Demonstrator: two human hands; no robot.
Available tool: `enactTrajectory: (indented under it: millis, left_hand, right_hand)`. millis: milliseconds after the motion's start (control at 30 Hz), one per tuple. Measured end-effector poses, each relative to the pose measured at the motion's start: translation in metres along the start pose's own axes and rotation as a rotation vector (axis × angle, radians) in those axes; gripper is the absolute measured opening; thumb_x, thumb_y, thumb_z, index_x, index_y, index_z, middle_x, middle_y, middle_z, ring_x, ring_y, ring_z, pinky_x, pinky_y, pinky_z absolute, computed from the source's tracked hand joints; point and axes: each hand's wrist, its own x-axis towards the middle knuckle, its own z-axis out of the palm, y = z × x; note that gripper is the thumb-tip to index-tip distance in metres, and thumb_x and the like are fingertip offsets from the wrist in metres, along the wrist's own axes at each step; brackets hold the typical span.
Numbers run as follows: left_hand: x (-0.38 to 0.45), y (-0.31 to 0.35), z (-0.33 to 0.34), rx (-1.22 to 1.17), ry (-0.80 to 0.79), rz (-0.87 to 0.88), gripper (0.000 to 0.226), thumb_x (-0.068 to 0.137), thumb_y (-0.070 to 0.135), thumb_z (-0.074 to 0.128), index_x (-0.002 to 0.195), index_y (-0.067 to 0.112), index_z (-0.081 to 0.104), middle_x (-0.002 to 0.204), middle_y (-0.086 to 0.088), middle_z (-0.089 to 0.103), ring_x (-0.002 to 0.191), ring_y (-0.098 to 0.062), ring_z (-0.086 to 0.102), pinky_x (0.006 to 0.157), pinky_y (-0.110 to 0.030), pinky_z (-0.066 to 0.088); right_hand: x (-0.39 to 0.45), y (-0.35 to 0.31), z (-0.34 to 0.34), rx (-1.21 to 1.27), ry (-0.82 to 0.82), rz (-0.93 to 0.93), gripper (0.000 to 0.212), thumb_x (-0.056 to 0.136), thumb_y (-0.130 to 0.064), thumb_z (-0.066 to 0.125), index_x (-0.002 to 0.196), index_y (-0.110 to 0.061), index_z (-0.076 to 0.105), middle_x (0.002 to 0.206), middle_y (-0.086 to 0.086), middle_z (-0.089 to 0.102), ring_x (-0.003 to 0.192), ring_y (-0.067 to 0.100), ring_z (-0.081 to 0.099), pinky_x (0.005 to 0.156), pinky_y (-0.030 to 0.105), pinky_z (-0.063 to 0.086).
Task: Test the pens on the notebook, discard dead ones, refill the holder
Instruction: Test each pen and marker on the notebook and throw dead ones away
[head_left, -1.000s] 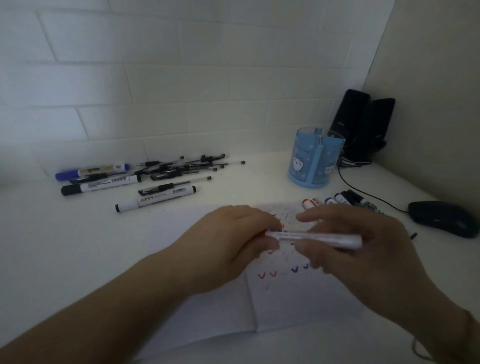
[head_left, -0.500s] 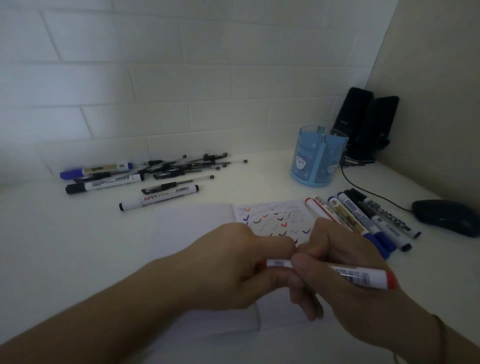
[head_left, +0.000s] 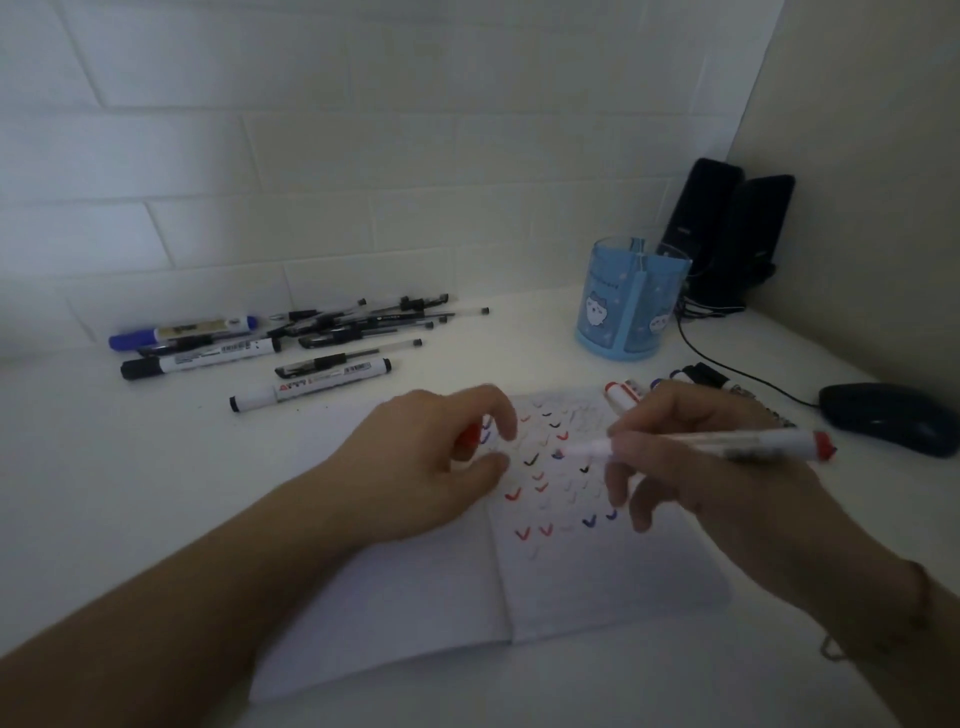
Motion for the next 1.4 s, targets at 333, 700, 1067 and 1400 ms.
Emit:
enactTrajectory:
  millis: [333, 700, 1067, 1400]
  left_hand:
    - [0.001, 0.005, 0.013, 0.275, -0.157, -0.078, 0.035, 0.076, 0.068, 0.059, 0.098, 0.041, 0.055, 0.062, 0.016, 0.048, 0.058, 0.004, 0.042, 0.059, -0.023, 0.031]
    - [0.003, 0.004, 0.013, 0.282, -0.168, -0.072, 0.035, 0.077, 0.067, 0.058, 0.099, 0.04, 0.054, 0.063, 0.015, 0.049, 0.058, 0.004, 0.043, 0.056, -0.014, 0.028]
    - [0.003, 0.004, 0.003, -0.095, -0.05, 0.011, 0.037, 0.097, 0.008, 0.037, 0.125, 0.031, 0.044, 0.087, 0.008, 0.056, 0.081, -0.009, 0.053, 0.07, -0.018, 0.04]
    - [0.004, 0.01, 0.005, -0.186, -0.034, 0.066, 0.073, 0.088, 0.011, 0.066, 0.137, 0.043, 0.023, 0.091, 0.03, 0.066, 0.078, 0.007, 0.057, 0.072, -0.004, 0.037]
  right_hand:
    - [0.002, 0.032, 0.017, -0.51, 0.124, 0.098, 0.031, 0.068, -0.019, 0.077, 0.053, -0.014, 0.05, 0.054, 0.009, 0.058, 0.043, 0.013, 0.047, 0.042, 0.019, 0.038]
    - [0.0, 0.033, 0.02, -0.563, 0.043, 0.066, 0.037, 0.069, -0.016, 0.077, 0.048, -0.021, 0.046, 0.047, -0.004, 0.051, 0.04, 0.006, 0.042, 0.039, 0.01, 0.031]
    - [0.004, 0.018, 0.011, -0.074, 0.225, -0.004, 0.03, 0.066, -0.034, 0.079, 0.071, -0.014, 0.059, 0.049, -0.004, 0.055, 0.042, 0.008, 0.045, 0.038, 0.018, 0.035]
    - [0.001, 0.023, 0.011, 0.038, 0.115, -0.054, 0.021, 0.069, -0.029, 0.056, 0.083, -0.016, 0.063, 0.066, 0.015, 0.069, 0.05, 0.03, 0.059, 0.041, 0.022, 0.038]
